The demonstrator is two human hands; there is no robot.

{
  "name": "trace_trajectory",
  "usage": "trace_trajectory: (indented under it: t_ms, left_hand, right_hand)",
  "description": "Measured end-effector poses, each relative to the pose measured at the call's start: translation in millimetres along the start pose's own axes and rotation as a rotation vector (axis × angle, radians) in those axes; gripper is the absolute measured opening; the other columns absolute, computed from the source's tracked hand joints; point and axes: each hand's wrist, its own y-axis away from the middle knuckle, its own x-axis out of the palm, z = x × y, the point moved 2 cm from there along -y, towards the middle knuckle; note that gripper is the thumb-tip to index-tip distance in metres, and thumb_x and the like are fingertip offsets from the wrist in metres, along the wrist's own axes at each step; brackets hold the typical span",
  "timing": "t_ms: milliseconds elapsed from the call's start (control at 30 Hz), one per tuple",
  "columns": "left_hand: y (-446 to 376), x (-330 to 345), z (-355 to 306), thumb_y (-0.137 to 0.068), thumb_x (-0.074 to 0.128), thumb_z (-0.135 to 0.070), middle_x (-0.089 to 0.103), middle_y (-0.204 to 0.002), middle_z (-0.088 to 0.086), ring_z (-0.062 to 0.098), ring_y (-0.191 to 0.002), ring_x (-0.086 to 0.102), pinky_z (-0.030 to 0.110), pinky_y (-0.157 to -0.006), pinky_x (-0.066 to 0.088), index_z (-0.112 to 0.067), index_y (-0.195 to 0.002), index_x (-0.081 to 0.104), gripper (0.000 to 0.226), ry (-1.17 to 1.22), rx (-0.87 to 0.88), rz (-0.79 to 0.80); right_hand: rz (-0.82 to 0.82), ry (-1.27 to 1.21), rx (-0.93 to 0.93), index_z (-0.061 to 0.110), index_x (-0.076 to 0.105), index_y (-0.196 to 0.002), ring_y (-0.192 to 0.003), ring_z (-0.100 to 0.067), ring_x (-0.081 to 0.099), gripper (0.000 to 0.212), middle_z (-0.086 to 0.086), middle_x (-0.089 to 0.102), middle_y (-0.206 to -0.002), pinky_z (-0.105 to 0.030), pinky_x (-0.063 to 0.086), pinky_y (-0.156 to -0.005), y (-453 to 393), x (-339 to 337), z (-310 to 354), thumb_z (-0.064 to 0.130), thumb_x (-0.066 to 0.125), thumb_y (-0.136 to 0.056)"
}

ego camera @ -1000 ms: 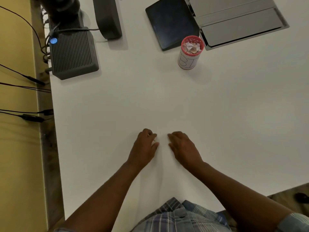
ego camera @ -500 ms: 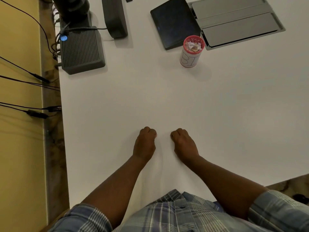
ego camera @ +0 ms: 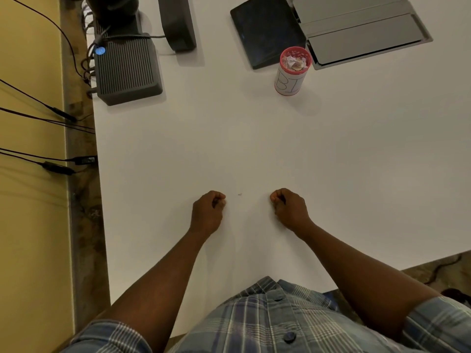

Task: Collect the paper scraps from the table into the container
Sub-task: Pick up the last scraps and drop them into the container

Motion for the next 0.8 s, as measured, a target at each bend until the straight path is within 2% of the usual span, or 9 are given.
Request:
trace_trajectory:
  t_ms: [67, 133, 233, 300, 367, 467, 533, 633, 800]
  left_hand:
    - [-1, 7, -8, -0.086, 0.064, -0.011, 0.062, -0.086, 0.000, 0.011, -0.077, 0.057, 0.013, -0.074, 0.045, -0.013, -0.107, 0.066, 0.021, -0.050, 0.102, -0.008]
    - [-5, 15, -18, -0.083, 0.069, -0.011, 0.057, -0.085, 0.000, 0.009, -0.073, 0.053, 0.009, -0.072, 0.039, -0.012, -0.112, 0.065, 0.029, -0.113, 0.179, -0.004]
    - [-13, 24, -27, -0.081, 0.070, -0.011, 0.053, -0.085, -0.001, 0.012, -0.074, 0.052, 0.020, -0.074, 0.043, -0.010, -0.109, 0.065, 0.029, -0.171, 0.204, -0.010]
    - [-16, 26, -31, -0.082, 0.068, -0.008, 0.058, -0.086, 0.004, 0.016, -0.077, 0.055, 0.028, -0.073, 0.047, -0.008, -0.097, 0.068, 0.015, -0.208, 0.262, -0.032]
    - [-18, 26, -31, -0.082, 0.065, -0.005, 0.061, -0.084, 0.009, 0.022, -0.078, 0.058, 0.034, -0.071, 0.049, -0.006, -0.082, 0.068, 0.003, -0.258, 0.348, -0.049]
    - [-20, 27, -26, -0.084, 0.059, -0.002, 0.058, -0.085, 0.011, 0.026, -0.081, 0.056, 0.037, -0.069, 0.048, -0.007, -0.078, 0.062, 0.008, -0.353, 0.378, -0.028]
    - [-22, 26, -24, -0.085, 0.055, 0.000, 0.057, -0.086, 0.009, 0.023, -0.081, 0.054, 0.032, -0.070, 0.044, -0.008, -0.078, 0.059, 0.012, -0.332, 0.330, 0.006]
    - [-26, 11, -19, -0.088, 0.051, -0.001, 0.060, -0.085, 0.002, 0.015, -0.079, 0.054, 0.021, -0.070, 0.042, -0.011, -0.081, 0.059, 0.015, -0.088, 0.103, 0.020]
    - [-21, -10, -5, -0.092, 0.048, -0.008, 0.062, -0.080, 0.002, 0.017, -0.072, 0.059, 0.025, -0.067, 0.051, -0.015, -0.082, 0.059, 0.017, 0.164, -0.140, 0.008]
  right_hand:
    - [-0.006, -0.010, 0.014, 0.017, 0.061, -0.086, -0.072, -0.015, 0.055, 0.017, 0.005, 0.060, -0.078, -0.027, 0.045, -0.067, 2, 2, 0, 0.010, 0.047, -0.094]
    - [0.005, -0.003, 0.028, 0.017, 0.060, -0.087, -0.073, -0.015, 0.054, 0.018, 0.005, 0.059, -0.078, -0.029, 0.045, -0.067, 3, 1, 2, 0.010, 0.045, -0.094]
    - [0.019, -0.037, 0.068, 0.019, 0.059, -0.084, -0.068, -0.012, 0.055, 0.021, 0.005, 0.059, -0.076, -0.024, 0.042, -0.058, 3, -4, 6, 0.010, 0.043, -0.095]
    - [0.017, -0.111, 0.113, 0.017, 0.059, -0.083, -0.063, -0.011, 0.057, 0.022, 0.003, 0.060, -0.075, -0.022, 0.043, -0.055, 4, -8, 7, 0.008, 0.042, -0.094]
    - [0.030, -0.267, 0.160, 0.013, 0.060, -0.084, -0.063, -0.012, 0.055, 0.021, -0.001, 0.058, -0.074, -0.022, 0.046, -0.061, 4, -14, 6, 0.006, 0.044, -0.096]
    - [0.110, -0.584, 0.250, 0.008, 0.060, -0.082, -0.066, -0.013, 0.050, 0.021, -0.005, 0.053, -0.075, -0.023, 0.047, -0.065, 7, -18, 3, 0.006, 0.046, -0.098]
    - [0.149, -0.759, 0.334, 0.007, 0.059, -0.083, -0.067, -0.012, 0.050, 0.020, -0.005, 0.053, -0.074, -0.022, 0.048, -0.064, 11, -20, 2, 0.007, 0.047, -0.099]
    - [0.155, -0.990, 0.415, 0.005, 0.059, -0.085, -0.065, -0.011, 0.052, 0.016, -0.005, 0.055, -0.074, -0.018, 0.052, -0.059, 14, -24, -2, 0.006, 0.049, -0.098]
    - [0.137, -1.141, 0.461, 0.004, 0.058, -0.089, -0.061, -0.010, 0.054, 0.012, -0.007, 0.056, -0.076, -0.016, 0.052, -0.054, 12, -30, -6, 0.004, 0.049, -0.097]
